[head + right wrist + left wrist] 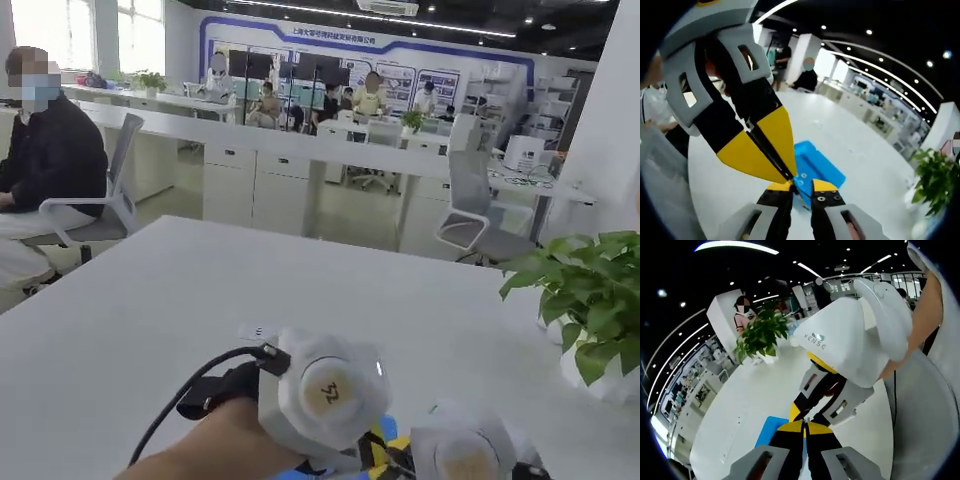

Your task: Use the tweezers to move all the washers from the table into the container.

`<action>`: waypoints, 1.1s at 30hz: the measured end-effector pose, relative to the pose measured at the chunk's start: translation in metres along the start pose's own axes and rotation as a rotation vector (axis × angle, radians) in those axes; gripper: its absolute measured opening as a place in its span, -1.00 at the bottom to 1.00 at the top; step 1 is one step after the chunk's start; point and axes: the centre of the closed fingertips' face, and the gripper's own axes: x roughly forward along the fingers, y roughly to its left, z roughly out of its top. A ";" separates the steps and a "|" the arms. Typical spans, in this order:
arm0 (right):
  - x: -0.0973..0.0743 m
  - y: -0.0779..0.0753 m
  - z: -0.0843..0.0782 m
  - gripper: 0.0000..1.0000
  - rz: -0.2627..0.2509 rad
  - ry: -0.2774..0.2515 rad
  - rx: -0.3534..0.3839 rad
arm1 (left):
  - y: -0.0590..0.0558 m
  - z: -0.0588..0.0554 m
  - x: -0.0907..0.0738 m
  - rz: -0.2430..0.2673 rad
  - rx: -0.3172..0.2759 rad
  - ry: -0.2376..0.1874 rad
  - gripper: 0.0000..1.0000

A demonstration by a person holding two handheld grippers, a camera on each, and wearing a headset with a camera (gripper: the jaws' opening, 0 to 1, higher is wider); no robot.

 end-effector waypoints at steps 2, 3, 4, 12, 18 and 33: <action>-0.006 0.007 -0.003 -0.79 0.002 -0.004 -0.003 | -0.012 0.000 -0.004 -0.006 0.000 -0.005 -1.00; -0.009 0.012 -0.006 -0.79 0.010 -0.002 -0.006 | -0.017 -0.001 -0.004 -0.010 -0.004 -0.007 -1.00; -0.011 0.017 -0.009 -0.79 0.017 0.003 -0.006 | -0.022 -0.002 -0.004 -0.017 -0.007 -0.009 -1.00; -0.010 0.055 -0.045 -0.78 0.101 0.067 0.020 | -0.058 -0.031 0.007 -0.092 -0.074 0.021 -1.00; -0.001 0.076 -0.060 -0.77 0.149 0.101 0.052 | -0.073 -0.054 0.011 -0.136 -0.079 0.066 -1.00; -0.015 0.096 -0.080 -0.41 0.197 0.120 0.279 | -0.083 -0.124 0.014 -0.183 -0.122 0.184 -1.00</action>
